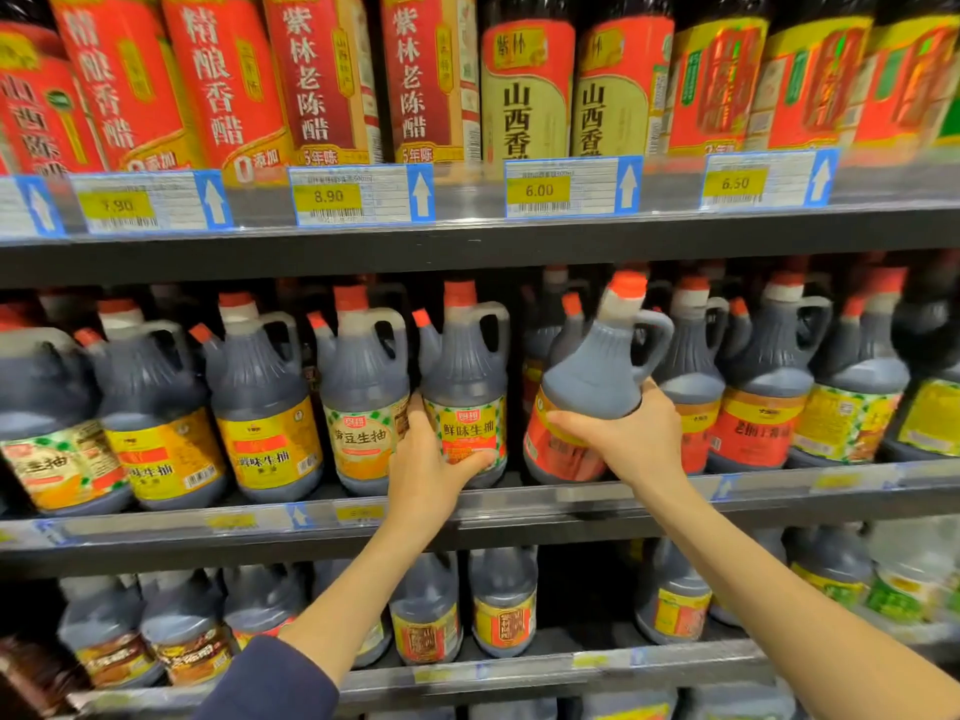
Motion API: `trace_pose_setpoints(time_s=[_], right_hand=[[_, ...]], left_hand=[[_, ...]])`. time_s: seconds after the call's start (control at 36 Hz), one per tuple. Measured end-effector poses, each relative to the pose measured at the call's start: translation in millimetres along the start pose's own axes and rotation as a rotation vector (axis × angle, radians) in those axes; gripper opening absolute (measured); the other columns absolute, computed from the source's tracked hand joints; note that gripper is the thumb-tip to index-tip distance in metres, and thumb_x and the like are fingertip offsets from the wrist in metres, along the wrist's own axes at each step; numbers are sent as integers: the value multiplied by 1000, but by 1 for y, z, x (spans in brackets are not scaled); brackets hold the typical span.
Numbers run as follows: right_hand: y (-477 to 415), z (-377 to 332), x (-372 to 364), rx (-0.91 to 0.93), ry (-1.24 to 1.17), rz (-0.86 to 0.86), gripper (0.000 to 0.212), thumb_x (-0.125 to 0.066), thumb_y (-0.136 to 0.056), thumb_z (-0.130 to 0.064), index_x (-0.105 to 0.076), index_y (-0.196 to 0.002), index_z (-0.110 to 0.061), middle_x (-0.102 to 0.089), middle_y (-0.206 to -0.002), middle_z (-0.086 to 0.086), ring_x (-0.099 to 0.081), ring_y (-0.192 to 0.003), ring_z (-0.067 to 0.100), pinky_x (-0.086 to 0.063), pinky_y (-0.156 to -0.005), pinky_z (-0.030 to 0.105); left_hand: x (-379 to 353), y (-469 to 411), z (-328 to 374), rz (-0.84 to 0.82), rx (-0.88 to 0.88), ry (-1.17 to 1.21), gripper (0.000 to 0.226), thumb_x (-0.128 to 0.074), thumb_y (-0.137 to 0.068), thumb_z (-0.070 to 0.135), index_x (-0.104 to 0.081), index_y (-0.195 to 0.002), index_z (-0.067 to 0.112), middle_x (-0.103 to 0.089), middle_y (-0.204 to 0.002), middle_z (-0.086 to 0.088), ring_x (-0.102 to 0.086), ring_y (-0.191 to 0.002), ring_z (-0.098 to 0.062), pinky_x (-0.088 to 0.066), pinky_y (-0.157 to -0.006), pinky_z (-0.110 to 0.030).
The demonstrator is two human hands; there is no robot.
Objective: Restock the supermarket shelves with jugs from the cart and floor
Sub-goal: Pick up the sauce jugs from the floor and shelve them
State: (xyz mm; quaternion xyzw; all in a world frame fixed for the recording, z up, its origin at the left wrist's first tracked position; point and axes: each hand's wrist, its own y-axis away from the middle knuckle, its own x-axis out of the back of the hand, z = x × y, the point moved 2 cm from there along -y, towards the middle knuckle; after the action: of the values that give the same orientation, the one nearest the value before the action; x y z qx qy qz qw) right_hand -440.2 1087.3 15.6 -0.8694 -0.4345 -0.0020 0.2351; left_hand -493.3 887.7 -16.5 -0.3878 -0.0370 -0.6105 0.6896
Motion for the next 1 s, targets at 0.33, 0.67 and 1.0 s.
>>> trace_pose_setpoints(time_s=[0.33, 0.67, 1.0], right_hand=[[-14, 13, -18, -56, 193, -109, 78, -87, -50, -48, -61, -111, -7, -67, -103, 1, -63, -95, 18, -47, -72, 27], [16, 30, 2, 225, 352, -158, 81, -76, -57, -60, -54, -120, -14, -66, -112, 2, -61, -106, 19, -53, -87, 42], [7, 38, 4, 227, 220, -261, 70, -82, -66, -33, -55, -124, -7, -65, -117, 3, -57, -108, 8, -46, -89, 16]], left_hand=[[0, 2, -3, 31, -24, -10, 82, -85, -66, 34, -41, -130, 7, -58, -110, -6, -54, -104, -21, -38, -76, -24], [-23, 47, 13, 52, -444, 48, 61, -57, -88, 45, -51, -131, 2, -56, -130, -5, -51, -121, -13, -41, -103, -23], [-49, 18, 30, -217, -162, 40, 61, -72, -78, 43, -54, -129, 14, -71, -108, -4, -64, -103, -24, -52, -89, -43]])
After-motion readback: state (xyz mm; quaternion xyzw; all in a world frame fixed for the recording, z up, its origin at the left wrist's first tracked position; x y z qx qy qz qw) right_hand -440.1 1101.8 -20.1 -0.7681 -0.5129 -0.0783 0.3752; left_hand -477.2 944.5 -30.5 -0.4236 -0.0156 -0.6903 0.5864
